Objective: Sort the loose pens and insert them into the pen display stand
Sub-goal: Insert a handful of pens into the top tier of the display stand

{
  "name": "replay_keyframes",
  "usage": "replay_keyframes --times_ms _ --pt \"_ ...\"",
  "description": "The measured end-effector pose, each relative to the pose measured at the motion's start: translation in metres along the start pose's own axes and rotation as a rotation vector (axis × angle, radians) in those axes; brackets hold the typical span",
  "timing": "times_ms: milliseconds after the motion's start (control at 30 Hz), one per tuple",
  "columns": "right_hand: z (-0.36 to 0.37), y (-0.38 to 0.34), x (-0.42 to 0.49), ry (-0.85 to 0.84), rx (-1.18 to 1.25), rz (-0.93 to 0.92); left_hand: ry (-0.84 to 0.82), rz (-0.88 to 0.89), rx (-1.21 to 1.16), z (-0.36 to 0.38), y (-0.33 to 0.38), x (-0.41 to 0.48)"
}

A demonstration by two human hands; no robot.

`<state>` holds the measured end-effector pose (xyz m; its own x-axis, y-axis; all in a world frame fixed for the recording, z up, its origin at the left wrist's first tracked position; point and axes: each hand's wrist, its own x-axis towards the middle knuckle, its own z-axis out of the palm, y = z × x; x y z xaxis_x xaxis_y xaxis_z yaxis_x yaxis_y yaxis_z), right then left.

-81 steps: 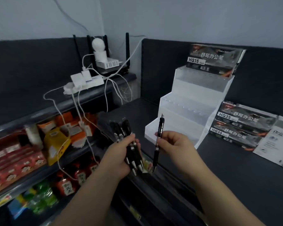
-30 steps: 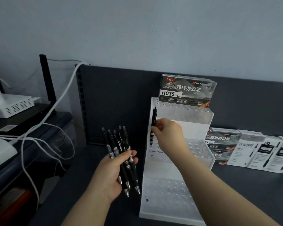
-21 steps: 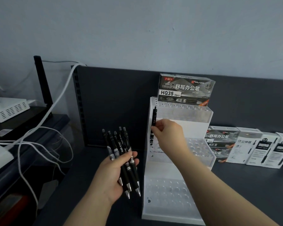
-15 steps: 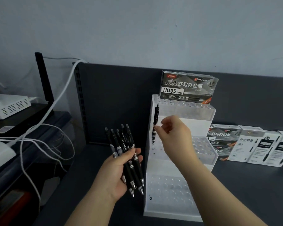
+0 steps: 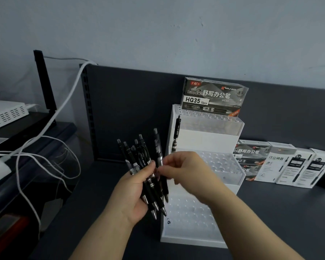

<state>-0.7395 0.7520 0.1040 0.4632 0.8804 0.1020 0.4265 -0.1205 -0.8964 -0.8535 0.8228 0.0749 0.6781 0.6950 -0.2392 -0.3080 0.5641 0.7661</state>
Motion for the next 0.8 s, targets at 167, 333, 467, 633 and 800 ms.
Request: replay_keyframes --times_ms 167,333,467,633,800 --pt "-0.033 -0.004 0.022 0.413 0.154 -0.078 0.11 0.001 -0.029 -0.007 -0.001 0.008" --pt "-0.041 0.013 0.047 0.524 -0.005 -0.048 0.133 -0.01 -0.022 -0.008 -0.002 0.011" --pt "-0.034 0.023 0.052 0.464 -0.169 -0.022 0.128 -0.008 -0.035 -0.008 -0.002 0.011" --pt "-0.03 0.024 0.055 0.378 -0.43 -0.032 0.117 0.0 -0.029 -0.008 -0.002 0.01" --pt "-0.032 0.027 0.056 0.367 -0.499 -0.032 0.109 0.028 0.018 -0.008 -0.002 0.01"
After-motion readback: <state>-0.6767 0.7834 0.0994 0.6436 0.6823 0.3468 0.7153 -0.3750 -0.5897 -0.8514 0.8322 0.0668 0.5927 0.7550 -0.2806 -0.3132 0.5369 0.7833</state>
